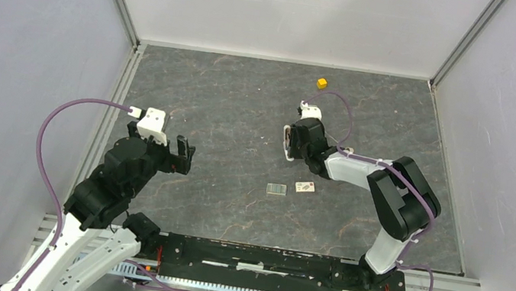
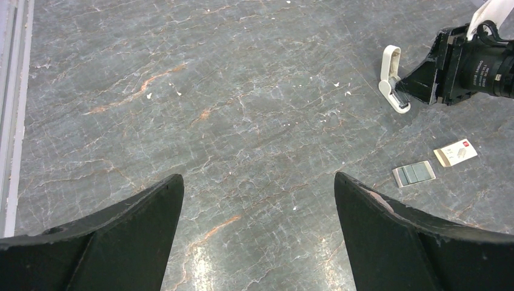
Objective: Load the staples into the stapler
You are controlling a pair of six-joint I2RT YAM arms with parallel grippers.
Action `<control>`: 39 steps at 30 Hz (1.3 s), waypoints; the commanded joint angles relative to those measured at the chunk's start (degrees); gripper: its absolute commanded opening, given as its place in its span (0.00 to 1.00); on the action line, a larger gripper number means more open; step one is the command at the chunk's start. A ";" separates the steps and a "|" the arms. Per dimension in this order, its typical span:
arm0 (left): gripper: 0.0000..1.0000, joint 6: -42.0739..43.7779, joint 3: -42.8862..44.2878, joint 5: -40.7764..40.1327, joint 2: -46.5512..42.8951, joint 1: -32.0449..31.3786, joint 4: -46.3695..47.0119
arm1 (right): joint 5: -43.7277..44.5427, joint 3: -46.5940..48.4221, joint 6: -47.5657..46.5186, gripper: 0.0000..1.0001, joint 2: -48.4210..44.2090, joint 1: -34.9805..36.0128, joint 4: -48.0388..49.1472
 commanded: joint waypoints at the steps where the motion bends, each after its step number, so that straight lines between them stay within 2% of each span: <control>1: 1.00 2.22 0.14 -0.96 0.10 -0.21 1.54 | -0.69 1.00 -0.19 0.38 -2.87 -0.07 -0.64; 8: 1.00 0.96 -0.36 -1.53 0.94 -0.21 2.08 | -2.50 2.41 -2.84 0.38 -2.78 -0.16 -0.83; 14: 1.00 -7.74 0.77 2.45 6.21 -0.14 3.58 | -6.24 1.30 -5.76 0.48 -3.63 -0.15 0.63; 19: 0.97 -14.30 1.81 8.46 12.33 0.34 6.75 | -6.00 1.88 -8.66 0.48 -2.61 -0.24 -0.53; 23: 0.97 -15.52 2.03 9.31 14.69 1.43 7.35 | -6.04 1.40 -6.38 0.46 -3.21 -0.21 -0.42; 30: 0.96 -16.41 1.26 13.49 15.73 5.62 7.62 | -4.60 0.25 3.33 0.47 -2.82 0.80 -0.08; 39: 0.93 -17.79 -0.82 24.62 18.04 12.67 8.36 | -1.41 2.39 3.70 0.48 0.06 2.23 -3.26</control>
